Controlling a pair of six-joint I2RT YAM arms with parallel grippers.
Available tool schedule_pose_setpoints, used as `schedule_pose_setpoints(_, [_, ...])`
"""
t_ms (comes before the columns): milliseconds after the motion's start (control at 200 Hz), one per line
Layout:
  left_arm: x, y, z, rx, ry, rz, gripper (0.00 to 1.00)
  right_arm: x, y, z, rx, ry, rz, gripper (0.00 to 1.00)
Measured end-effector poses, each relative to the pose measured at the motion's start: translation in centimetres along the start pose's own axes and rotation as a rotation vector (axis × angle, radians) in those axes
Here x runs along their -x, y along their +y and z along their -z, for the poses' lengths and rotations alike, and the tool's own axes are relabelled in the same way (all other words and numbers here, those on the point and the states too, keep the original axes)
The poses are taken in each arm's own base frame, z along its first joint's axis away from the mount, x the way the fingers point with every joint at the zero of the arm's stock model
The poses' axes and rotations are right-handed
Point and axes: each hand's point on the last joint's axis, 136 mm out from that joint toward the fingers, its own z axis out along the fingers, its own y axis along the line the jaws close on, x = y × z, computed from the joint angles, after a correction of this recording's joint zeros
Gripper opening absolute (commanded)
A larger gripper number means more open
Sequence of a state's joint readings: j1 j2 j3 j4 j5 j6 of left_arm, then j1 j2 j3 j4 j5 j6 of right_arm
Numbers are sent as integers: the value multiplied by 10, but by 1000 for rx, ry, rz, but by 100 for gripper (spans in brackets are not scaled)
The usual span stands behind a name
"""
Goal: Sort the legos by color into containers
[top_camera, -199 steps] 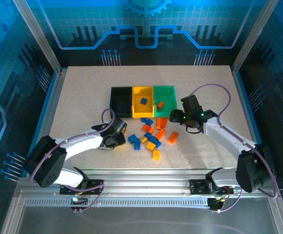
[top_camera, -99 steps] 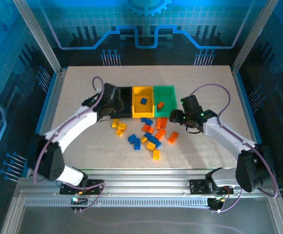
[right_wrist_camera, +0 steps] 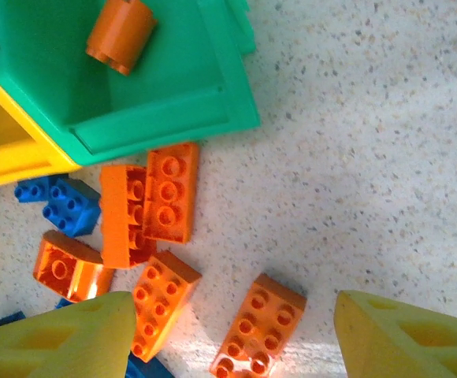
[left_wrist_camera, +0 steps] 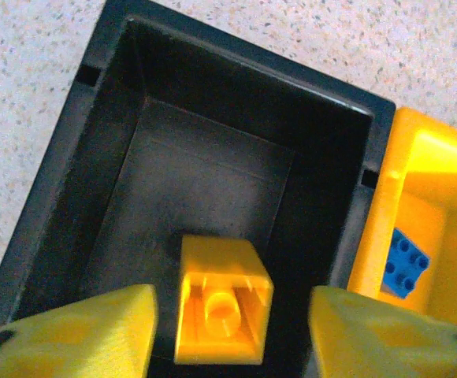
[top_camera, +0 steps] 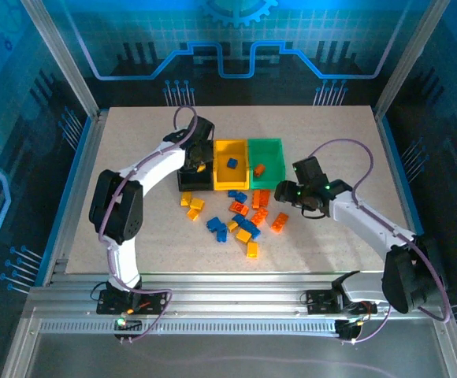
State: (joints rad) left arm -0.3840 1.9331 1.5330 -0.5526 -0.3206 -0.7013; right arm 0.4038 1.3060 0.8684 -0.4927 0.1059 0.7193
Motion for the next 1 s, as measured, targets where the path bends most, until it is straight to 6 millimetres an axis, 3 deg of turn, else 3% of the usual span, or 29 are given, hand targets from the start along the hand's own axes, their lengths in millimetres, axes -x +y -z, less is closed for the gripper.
schedule_pose_setpoints(120, [3, -4, 7, -24, -3, 9, 83, -14, -8, -4, -17, 39, -18, 69])
schedule_pose_setpoints(185, [5, -8, 19, -64, -12, 22, 98, -18, -11, -6, -26, 54, -27, 69])
schedule_pose_setpoints(275, [6, -10, 50, -142, -35, 44, 99, -23, -14, -7, -36, 67, -44, 68])
schedule_pose_setpoints(380, [0, -19, 101, -277, -80, 52, 99, -30, -19, -13, -54, 94, -57, 66])
schedule_pose_setpoints(465, [-20, -27, 141, -397, -104, 36, 99, -40, -24, -21, -75, 129, -62, 67])
schedule_pose_setpoints(535, [-47, -29, 157, -465, -91, 9, 99, -46, -27, -28, -94, 155, -60, 68])
schedule_pose_setpoints(640, [-88, -16, 151, -481, -31, -16, 99, -57, -27, -38, -108, 198, -50, 69])
schedule_pose_setpoints(795, [-140, 30, 121, -401, 55, -8, 99, -68, -25, -50, -123, 236, -41, 69])
schedule_pose_setpoints(875, [-151, 45, 120, -395, 63, 5, 99, -74, -23, -55, -135, 258, -38, 68])
schedule_pose_setpoints(1001, [-152, 52, 130, -429, 36, 27, 99, -74, -20, -61, -151, 267, -47, 62])
